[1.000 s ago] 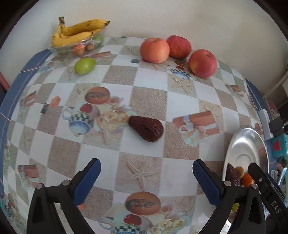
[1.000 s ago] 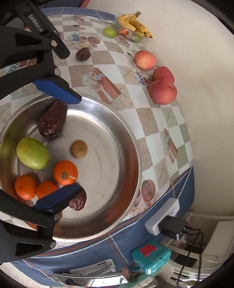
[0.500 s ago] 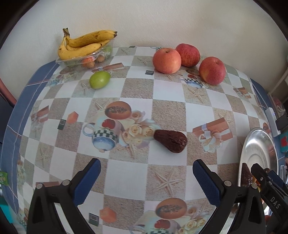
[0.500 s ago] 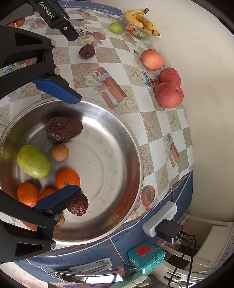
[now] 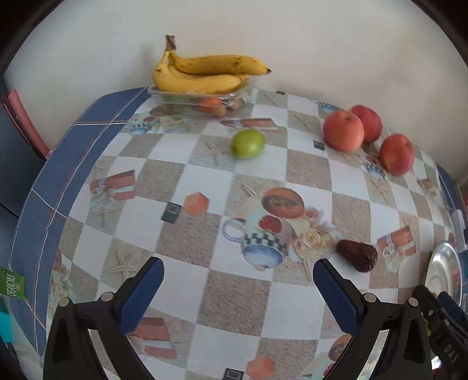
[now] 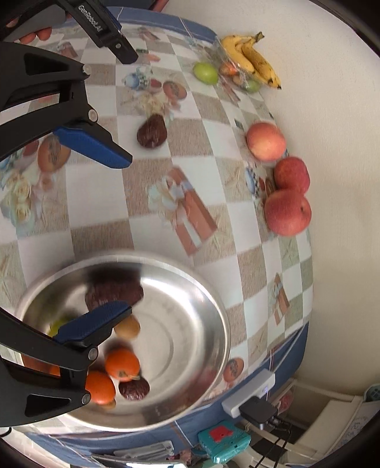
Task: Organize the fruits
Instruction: 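Move both open tools back toward the green apple and remaining date, then grasp the green apple with the left tool while the right tool grasps the last date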
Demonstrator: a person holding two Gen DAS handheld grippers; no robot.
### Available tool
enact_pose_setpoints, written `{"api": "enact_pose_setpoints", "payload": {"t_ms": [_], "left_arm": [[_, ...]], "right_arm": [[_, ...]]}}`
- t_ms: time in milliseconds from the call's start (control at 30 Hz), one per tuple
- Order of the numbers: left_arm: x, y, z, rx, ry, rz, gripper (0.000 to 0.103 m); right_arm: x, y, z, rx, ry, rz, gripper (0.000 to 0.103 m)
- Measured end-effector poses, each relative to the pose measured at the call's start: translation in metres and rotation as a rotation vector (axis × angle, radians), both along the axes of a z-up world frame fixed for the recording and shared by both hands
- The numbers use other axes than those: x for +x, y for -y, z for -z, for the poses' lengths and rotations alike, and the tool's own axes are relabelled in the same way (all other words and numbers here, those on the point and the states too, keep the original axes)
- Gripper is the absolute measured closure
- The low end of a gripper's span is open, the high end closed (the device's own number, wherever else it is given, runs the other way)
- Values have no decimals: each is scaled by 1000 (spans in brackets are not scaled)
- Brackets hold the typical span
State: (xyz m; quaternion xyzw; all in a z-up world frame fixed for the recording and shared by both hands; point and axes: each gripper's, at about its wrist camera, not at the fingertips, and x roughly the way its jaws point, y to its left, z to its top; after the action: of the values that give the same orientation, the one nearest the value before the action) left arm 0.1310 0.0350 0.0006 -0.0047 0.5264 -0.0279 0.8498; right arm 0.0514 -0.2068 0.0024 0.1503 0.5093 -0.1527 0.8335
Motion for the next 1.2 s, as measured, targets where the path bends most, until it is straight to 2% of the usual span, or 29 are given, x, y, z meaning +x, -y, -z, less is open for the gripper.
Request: {"api": "enact_pose_setpoints", "payload": {"t_ms": [233,433,500,633,1000,1067,1133,1200], "left_arm": [[15,-24,-11,-42,74,-10,0],[36,-34,-12,-53,129,42,0],[48,-37,-9,-43,102,60,0],[66,-44,-10,-111,78,101,0],[107,-31,5,-96,-18,151,0],[116,-28,10,-86,-28,147,0],[124,-24,16,-82,-44,144,1],[131,-18,20,-81,-51,152,1]], "right_arm": [[22,-45,-14,27,67,-105,11],[40,-57,-9,22,49,-130,11],[47,-58,-7,26,45,-130,11],[60,-60,0,66,32,-125,11],[89,-63,37,81,-38,-95,12],[92,-63,43,78,-58,-92,18],[94,-63,48,73,-77,-94,32],[95,-64,53,75,-90,-99,32]]}}
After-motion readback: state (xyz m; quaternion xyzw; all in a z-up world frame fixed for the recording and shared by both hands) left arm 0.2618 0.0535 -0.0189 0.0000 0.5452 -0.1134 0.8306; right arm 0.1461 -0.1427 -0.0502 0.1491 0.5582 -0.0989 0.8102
